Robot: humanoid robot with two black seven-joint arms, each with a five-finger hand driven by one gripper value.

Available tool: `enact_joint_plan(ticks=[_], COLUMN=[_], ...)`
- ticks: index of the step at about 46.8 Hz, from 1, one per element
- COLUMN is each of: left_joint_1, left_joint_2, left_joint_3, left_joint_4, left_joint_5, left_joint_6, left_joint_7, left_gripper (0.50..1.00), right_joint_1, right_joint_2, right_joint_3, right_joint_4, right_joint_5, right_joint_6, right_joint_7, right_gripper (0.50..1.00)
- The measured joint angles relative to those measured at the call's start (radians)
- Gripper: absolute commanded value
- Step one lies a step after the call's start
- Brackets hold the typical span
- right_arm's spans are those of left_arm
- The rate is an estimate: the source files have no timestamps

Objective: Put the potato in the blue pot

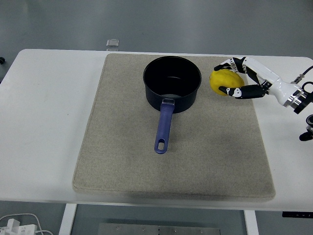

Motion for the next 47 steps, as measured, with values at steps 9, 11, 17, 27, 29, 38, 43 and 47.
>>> enact_joint_plan(ticks=[9, 11, 17, 27, 29, 38, 43, 47], left_joint_1=[0.000, 0.000, 0.000, 0.000, 0.001, 0.002, 0.002, 0.001], left_joint_2=[0.000, 0.000, 0.000, 0.000, 0.000, 0.000, 0.000, 0.000], left_joint_3=[0.000, -0.001, -0.002, -0.003, -0.003, -0.003, -0.004, -0.004], left_joint_4=[0.001, 0.001, 0.002, 0.004, 0.006, 0.006, 0.007, 0.008], left_joint_5=[0.000, 0.000, -0.001, -0.001, -0.001, -0.001, -0.001, -0.001], left_joint_6=[0.000, 0.000, 0.000, 0.000, 0.000, 0.000, 0.000, 0.000], left_joint_7=[0.000, 0.000, 0.000, 0.000, 0.000, -0.001, 0.000, 0.000], left_gripper=[0.994, 0.994, 0.994, 0.994, 0.994, 0.992, 0.994, 0.992], right_joint_1=[0.098, 0.128, 0.211, 0.307, 0.316, 0.323, 0.318, 0.312], right_joint_2=[0.014, 0.025, 0.087, 0.199, 0.227, 0.331, 0.367, 0.385], right_joint_3=[-0.026, -0.049, -0.109, -0.180, -0.189, -0.193, -0.194, -0.195], right_joint_4=[-0.016, -0.028, -0.074, -0.168, -0.194, -0.271, -0.300, -0.318], right_joint_5=[0.045, 0.047, 0.063, 0.099, 0.101, 0.102, 0.100, 0.099], right_joint_6=[0.008, 0.008, 0.007, 0.007, 0.007, 0.008, 0.008, 0.008], right_joint_7=[-0.043, -0.045, -0.045, -0.046, -0.046, -0.046, -0.046, -0.046], right_gripper=[0.500, 0.500, 0.500, 0.500, 0.500, 0.500, 0.500, 0.500])
